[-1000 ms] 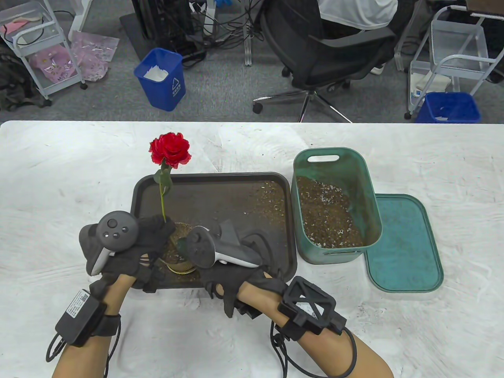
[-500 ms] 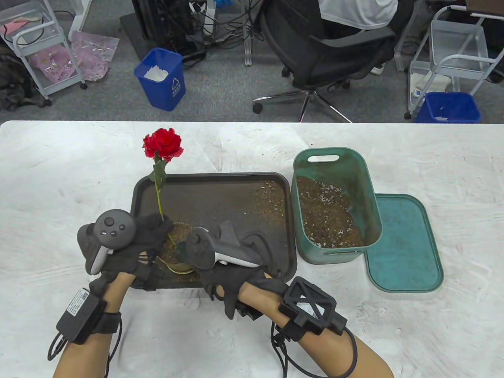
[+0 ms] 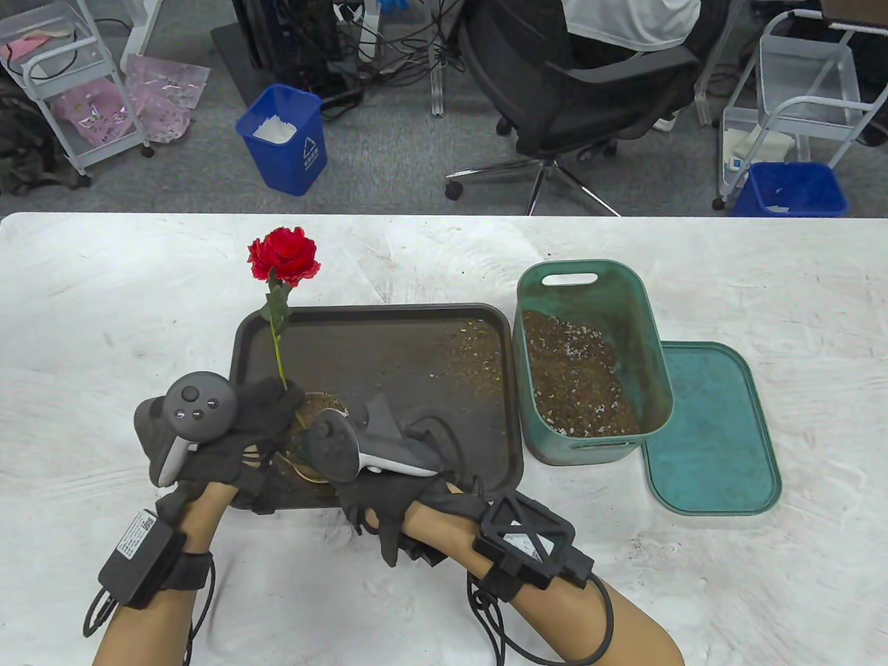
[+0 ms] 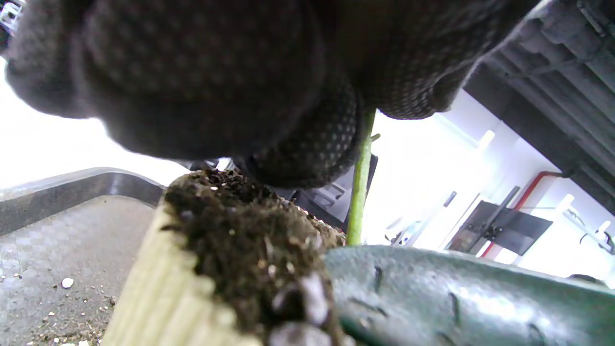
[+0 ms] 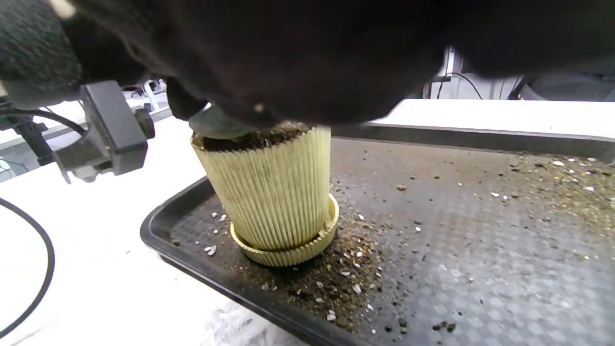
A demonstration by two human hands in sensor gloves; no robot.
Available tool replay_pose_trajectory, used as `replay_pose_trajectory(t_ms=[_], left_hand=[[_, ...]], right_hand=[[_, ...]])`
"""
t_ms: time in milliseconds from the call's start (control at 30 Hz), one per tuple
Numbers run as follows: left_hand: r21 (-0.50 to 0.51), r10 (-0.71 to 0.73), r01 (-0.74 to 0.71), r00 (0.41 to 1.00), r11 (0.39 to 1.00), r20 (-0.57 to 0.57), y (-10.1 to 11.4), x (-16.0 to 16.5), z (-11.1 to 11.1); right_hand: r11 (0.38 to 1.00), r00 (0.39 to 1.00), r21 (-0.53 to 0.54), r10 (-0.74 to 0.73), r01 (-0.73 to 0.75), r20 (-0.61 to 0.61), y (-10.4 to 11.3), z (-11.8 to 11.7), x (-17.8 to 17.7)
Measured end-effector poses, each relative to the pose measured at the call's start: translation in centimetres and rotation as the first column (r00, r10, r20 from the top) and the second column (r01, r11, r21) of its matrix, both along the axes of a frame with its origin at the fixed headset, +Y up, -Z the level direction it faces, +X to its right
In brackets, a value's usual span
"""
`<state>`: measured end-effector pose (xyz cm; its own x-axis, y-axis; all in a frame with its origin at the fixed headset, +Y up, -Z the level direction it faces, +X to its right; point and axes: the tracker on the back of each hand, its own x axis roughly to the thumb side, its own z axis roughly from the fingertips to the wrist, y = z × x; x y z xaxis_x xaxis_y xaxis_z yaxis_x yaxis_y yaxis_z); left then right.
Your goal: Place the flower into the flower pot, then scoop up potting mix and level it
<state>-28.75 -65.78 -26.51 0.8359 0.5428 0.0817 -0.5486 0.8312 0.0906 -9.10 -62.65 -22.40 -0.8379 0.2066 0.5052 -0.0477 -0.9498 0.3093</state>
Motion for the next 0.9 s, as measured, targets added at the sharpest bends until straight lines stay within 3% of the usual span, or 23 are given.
replay_pose_trajectory(t_ms=[333,700,900], left_hand=[[-0.001,0.023,-0.023,1.0,1.0,-0.012,-0.4,-0.1,0.2],[0.006,0.146,-0.146,0.988,0.989,-0.049,-1.8,-1.4,0.5],[0.011,0.111,-0.111,0.993,0.994,-0.035,-1.5,-1.0,0.6]], right_hand=[[0.999,1.0,0.039,0.023,-0.022,-0.007,-0.5,0.3,-0.6],[0.997,0.998,0.037,-0.061,0.061,0.005,-1.2,0.2,-0.1],[0.999,1.0,0.038,-0.021,0.021,-0.004,-0.7,0.1,-0.3]])
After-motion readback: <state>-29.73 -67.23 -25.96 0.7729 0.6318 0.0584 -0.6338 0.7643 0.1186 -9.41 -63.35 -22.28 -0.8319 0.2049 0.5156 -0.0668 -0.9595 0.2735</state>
